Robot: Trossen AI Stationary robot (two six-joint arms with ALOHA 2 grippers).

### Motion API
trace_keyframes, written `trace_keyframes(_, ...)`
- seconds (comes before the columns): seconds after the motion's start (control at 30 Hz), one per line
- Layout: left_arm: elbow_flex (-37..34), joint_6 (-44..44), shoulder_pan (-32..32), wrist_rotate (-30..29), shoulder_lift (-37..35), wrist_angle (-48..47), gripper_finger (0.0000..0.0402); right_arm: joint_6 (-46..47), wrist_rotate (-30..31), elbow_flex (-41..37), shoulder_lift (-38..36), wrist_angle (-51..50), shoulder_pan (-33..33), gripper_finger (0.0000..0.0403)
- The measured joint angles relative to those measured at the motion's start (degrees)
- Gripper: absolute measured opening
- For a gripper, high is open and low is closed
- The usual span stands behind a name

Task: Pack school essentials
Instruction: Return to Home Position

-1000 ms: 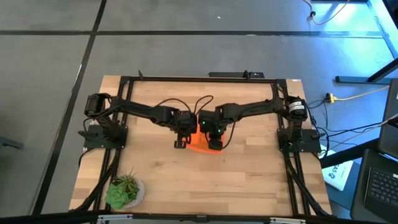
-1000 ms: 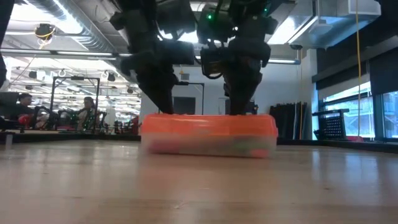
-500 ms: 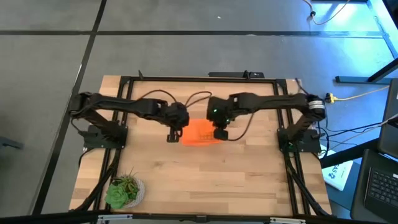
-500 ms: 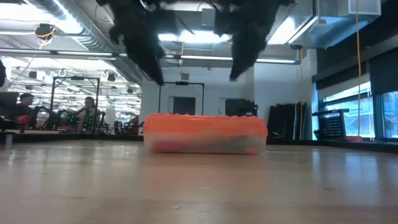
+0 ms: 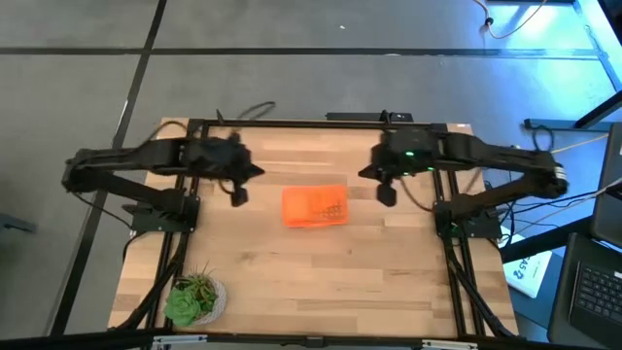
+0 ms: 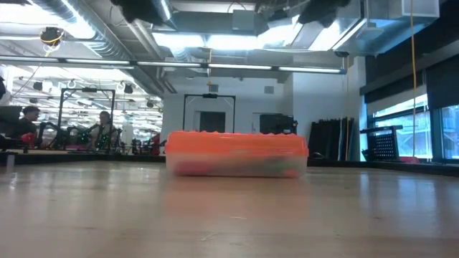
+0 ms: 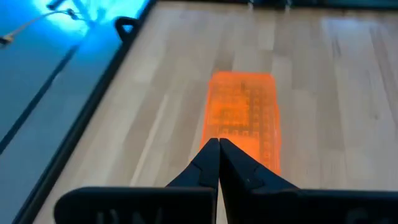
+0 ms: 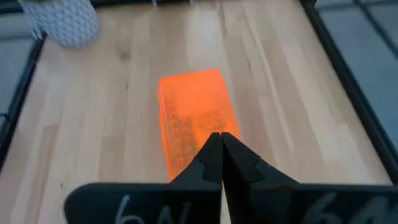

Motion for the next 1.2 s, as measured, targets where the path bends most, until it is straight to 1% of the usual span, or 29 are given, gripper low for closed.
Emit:
trace_keyframes(0.13, -3.8, -4.0, 0.0, -1.6, -8.6, 0.1, 0.0000, 2.1, -1.3, -9.0, -9.4, 6.3, -1.1, 0.0000)
trace_keyframes(0.27, -9.3, -7.6, -0.1, -2.3, -18.5, 1.6, 0.0000, 4.2, -4.8, -17.9, -18.4, 13.8, -3.3, 0.0000)
trace_keyframes(0.4, -16.1, -10.1, -0.1, -3.1, -29.2, 6.2, 0.0000, 6.2, -7.8, -25.4, -26.0, 19.3, -5.4, 0.0000)
trace_keyframes(0.5, -20.9, -11.0, -0.1, -3.2, -37.0, 10.0, 0.0000, 7.3, -8.4, -29.2, -30.8, 22.4, -6.2, 0.0000)
trace_keyframes(0.6, -24.5, -11.3, -0.1, -3.1, -43.8, 11.5, 0.0000, 8.0, -8.5, -32.3, -35.3, 22.9, -6.6, 0.0000)
trace_keyframes(0.83, -28.3, -11.6, -0.1, -3.1, -56.5, 11.6, 0.0000, 10.7, -8.4, -38.2, -45.9, 24.4, -6.6, 0.0000)
trace_keyframes(0.87, -28.6, -11.6, -0.1, -3.2, -57.6, 11.8, 0.0000, 10.7, -8.4, -38.8, -47.5, 24.3, -6.6, 0.0000)
trace_keyframes(0.97, -28.3, -10.9, -0.1, -3.4, -57.3, 10.6, 0.0000, 10.7, -8.2, -40.8, -52.3, 24.3, -6.7, 0.0000)
trace_keyframes(1.03, -28.0, -10.0, -0.1, -3.4, -57.1, 12.3, 0.0000, 10.9, -7.8, -42.1, -55.6, 24.4, -6.7, 0.0000)
trace_keyframes(1.2, -28.9, -10.1, -0.1, -3.9, -57.4, 11.4, 0.0000, 11.1, -6.8, -45.2, -63.9, 24.1, -6.7, 0.0000)
